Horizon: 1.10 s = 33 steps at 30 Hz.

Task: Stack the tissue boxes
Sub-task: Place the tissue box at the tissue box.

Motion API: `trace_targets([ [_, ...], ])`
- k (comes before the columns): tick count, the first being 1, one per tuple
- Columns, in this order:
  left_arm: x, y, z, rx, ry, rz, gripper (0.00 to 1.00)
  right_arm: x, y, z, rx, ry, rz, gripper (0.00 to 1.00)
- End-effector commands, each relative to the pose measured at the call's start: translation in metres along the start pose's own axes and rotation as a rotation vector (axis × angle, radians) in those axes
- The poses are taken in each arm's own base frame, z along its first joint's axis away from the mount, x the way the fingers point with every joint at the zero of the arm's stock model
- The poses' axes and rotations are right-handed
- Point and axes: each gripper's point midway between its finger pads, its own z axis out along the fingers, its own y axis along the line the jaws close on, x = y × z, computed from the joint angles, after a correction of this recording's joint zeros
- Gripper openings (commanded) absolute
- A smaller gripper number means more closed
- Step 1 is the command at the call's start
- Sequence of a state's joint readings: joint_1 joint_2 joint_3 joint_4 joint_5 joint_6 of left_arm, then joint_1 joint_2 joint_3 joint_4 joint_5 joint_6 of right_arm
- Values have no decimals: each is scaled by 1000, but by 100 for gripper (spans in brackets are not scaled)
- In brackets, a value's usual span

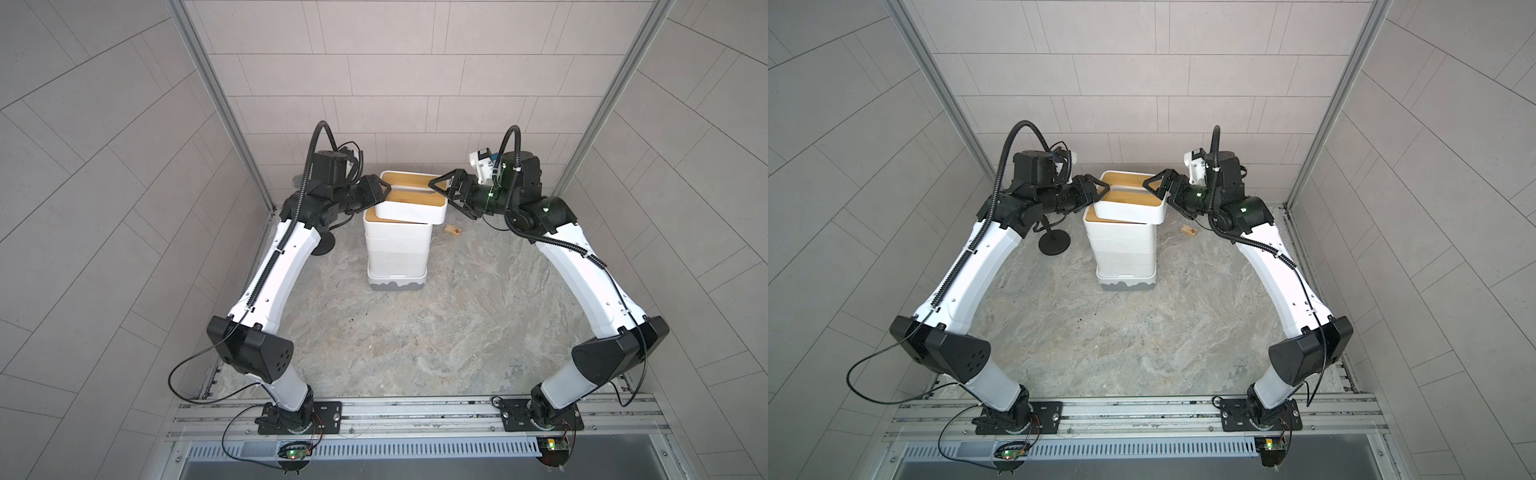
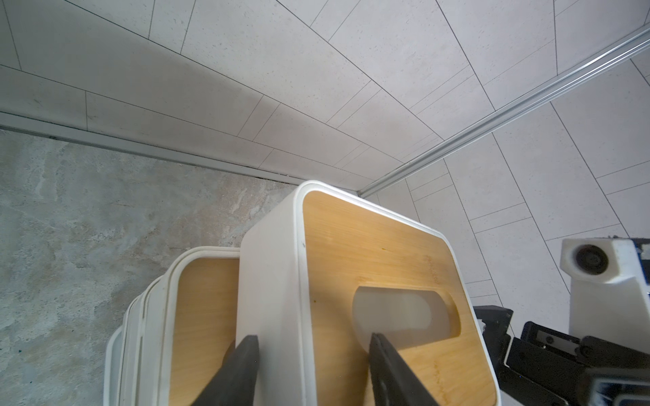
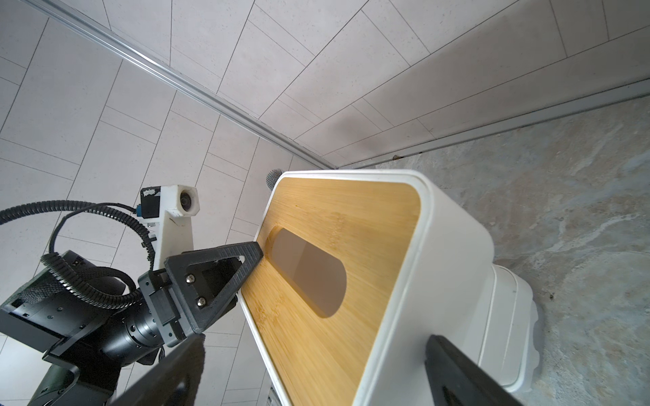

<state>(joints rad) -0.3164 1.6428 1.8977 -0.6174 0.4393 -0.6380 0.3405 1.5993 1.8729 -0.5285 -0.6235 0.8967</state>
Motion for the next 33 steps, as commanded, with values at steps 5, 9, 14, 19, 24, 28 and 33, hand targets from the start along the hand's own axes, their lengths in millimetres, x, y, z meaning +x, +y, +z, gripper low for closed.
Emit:
trace_targets([
  [5,0,-16,-20,43,-25,24,55,5,23,5,-66,22,-35,99],
  [9,-2,-18,-27,39,-45,32,55,7,26,7,-73,31,-34,99],
  [14,-2,-18,-33,33,-55,35,55,9,28,8,-77,36,-36,99],
  [19,-2,-18,-36,30,-60,37,55,11,31,10,-86,40,-39,99],
  [24,-4,-13,-34,21,-64,30,55,12,34,14,-91,47,-40,99],
  [28,-6,-11,-37,16,-76,26,55,14,36,16,-92,56,-42,99],
  [33,-6,-12,-38,17,-80,27,55,16,36,18,-92,60,-42,99],
])
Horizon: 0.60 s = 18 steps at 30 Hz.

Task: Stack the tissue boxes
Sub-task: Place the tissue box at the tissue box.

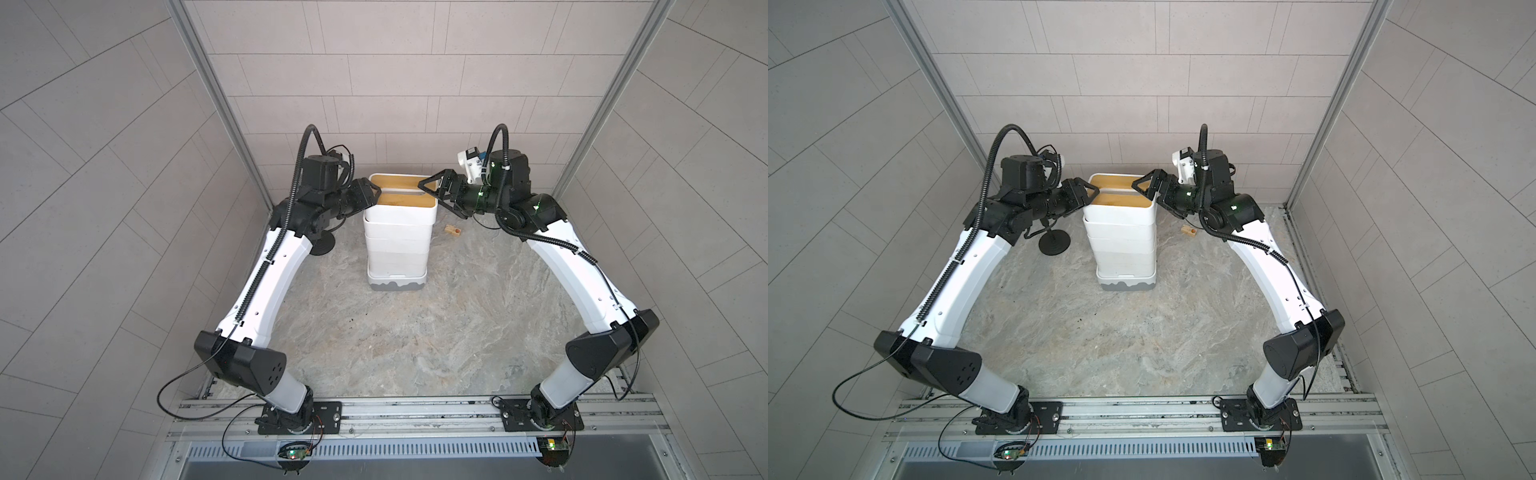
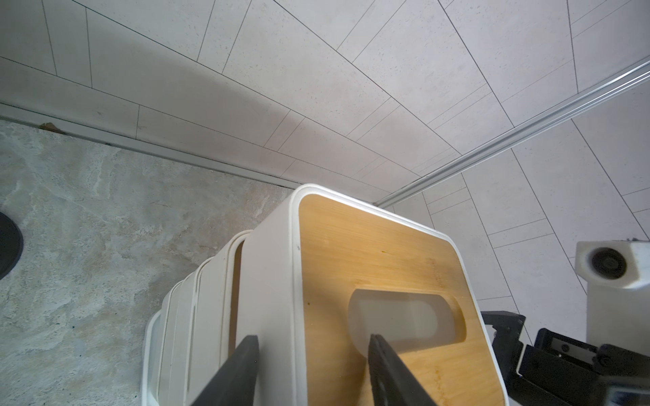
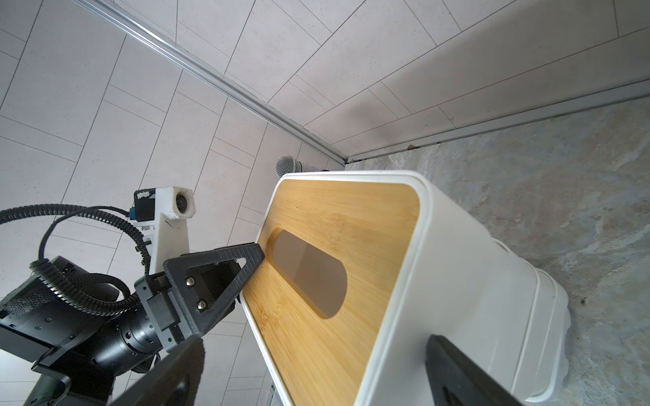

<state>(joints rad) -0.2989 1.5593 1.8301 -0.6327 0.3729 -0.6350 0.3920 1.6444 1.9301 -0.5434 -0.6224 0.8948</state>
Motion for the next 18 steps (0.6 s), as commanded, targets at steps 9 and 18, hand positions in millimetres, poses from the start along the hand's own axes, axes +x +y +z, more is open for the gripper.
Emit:
trace_targets([
  [9,-9,-28,-19,92,-42,31,55,5,18,7,-60,23,-25,99],
  [18,-6,-24,-20,73,-41,37,55,3,18,10,-58,23,-25,99],
])
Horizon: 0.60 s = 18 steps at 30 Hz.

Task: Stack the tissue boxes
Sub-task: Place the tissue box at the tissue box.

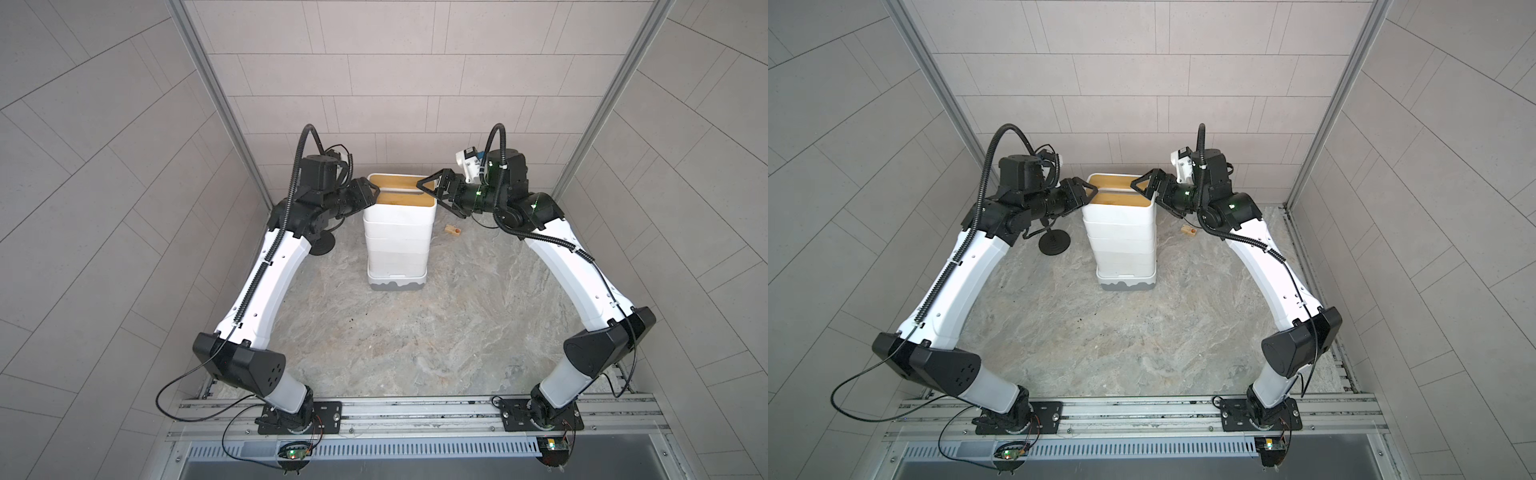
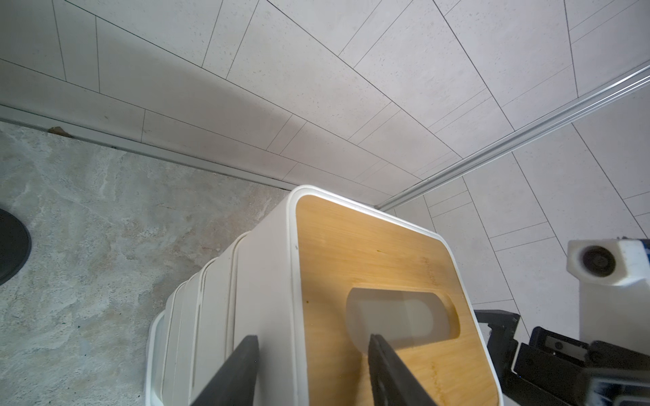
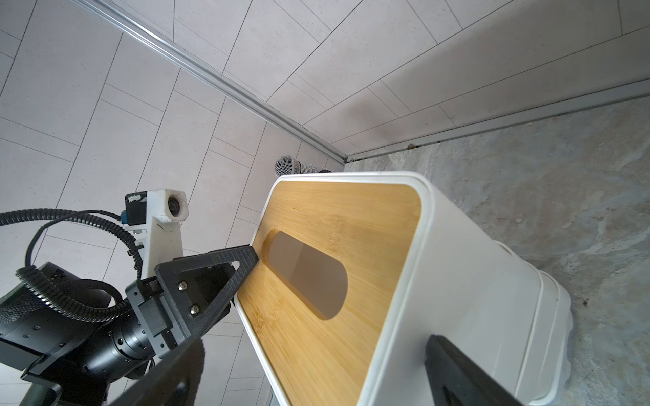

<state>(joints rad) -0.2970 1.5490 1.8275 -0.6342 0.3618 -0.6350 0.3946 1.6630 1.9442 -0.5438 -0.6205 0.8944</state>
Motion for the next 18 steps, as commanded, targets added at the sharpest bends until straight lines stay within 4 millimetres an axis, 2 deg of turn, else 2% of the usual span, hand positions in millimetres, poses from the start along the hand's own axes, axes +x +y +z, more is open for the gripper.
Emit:
trace_targets([
  [1,-4,-22,-16,76,-29,35,55,4,19,6,-60,21,-27,99],
  [10,-4,-22,-16,76,-33,31,56,5,14,7,-42,25,-32,99],
  [18,-6,-22,-18,68,-42,35,62,4,14,-4,-15,1,-59,99],
])
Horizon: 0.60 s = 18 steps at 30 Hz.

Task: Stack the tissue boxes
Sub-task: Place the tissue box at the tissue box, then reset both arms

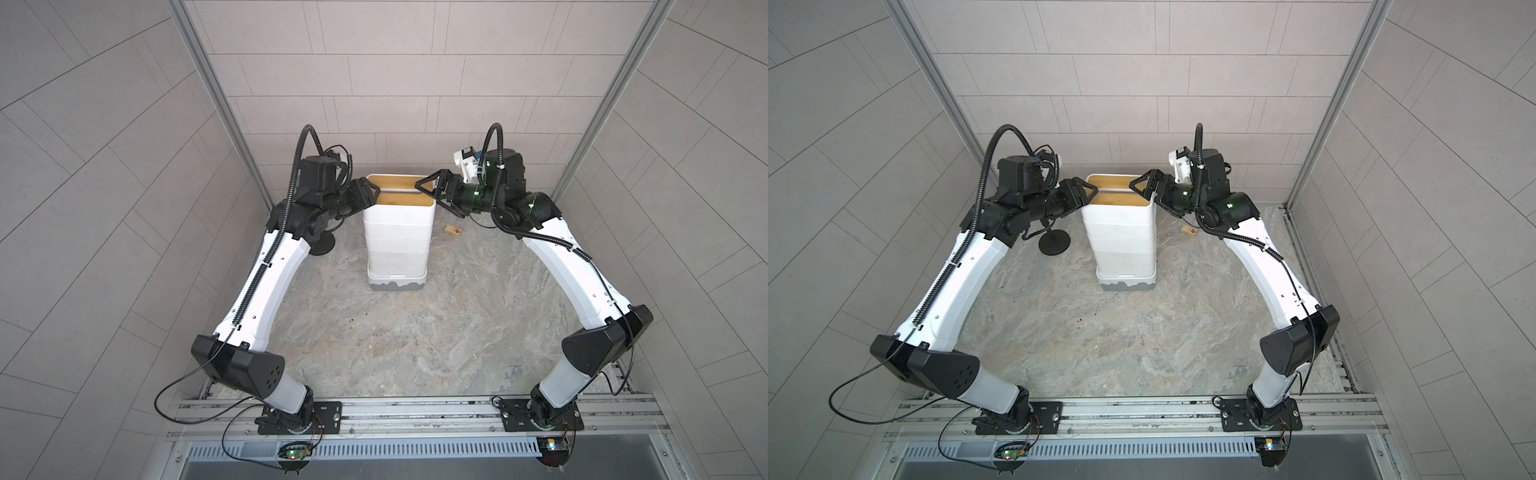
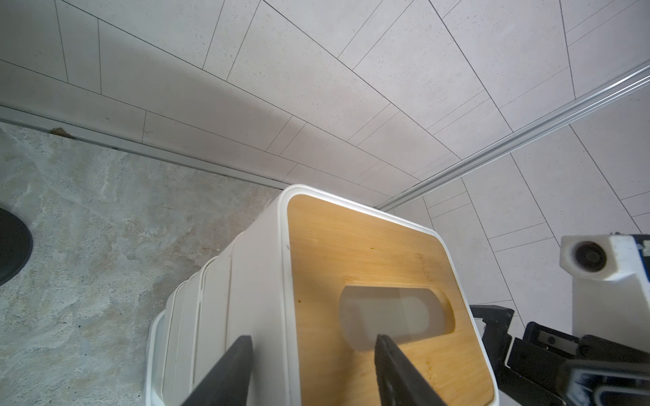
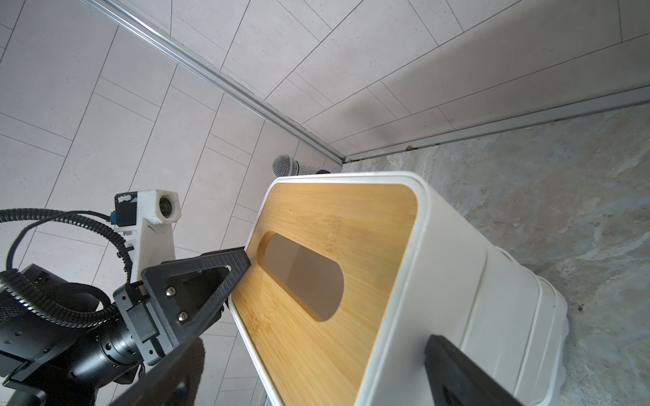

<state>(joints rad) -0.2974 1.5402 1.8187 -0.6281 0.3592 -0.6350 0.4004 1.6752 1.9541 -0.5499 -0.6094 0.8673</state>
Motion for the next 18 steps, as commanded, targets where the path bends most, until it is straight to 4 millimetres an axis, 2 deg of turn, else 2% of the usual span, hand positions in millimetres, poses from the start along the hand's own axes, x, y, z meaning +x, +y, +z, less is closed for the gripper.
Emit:
trace_targets([
  [1,-7,-20,-16,60,-40,35,63,3,15,-11,-16,-7,-39,99],
  [5,-9,-18,-21,38,-54,42,68,0,10,-19,7,-28,-45,99],
  [11,-17,-9,-37,-9,-101,49,78,-3,-2,-43,63,-82,-78,99],
  [15,-27,7,-63,-69,-179,46,85,-8,-29,-73,161,-163,-107,99],
  [17,-27,26,-81,-147,-230,47,90,-8,-49,-91,215,-209,-111,99],
  [18,-23,43,-90,-204,-256,37,93,-8,-66,-102,273,-240,-115,99],
])
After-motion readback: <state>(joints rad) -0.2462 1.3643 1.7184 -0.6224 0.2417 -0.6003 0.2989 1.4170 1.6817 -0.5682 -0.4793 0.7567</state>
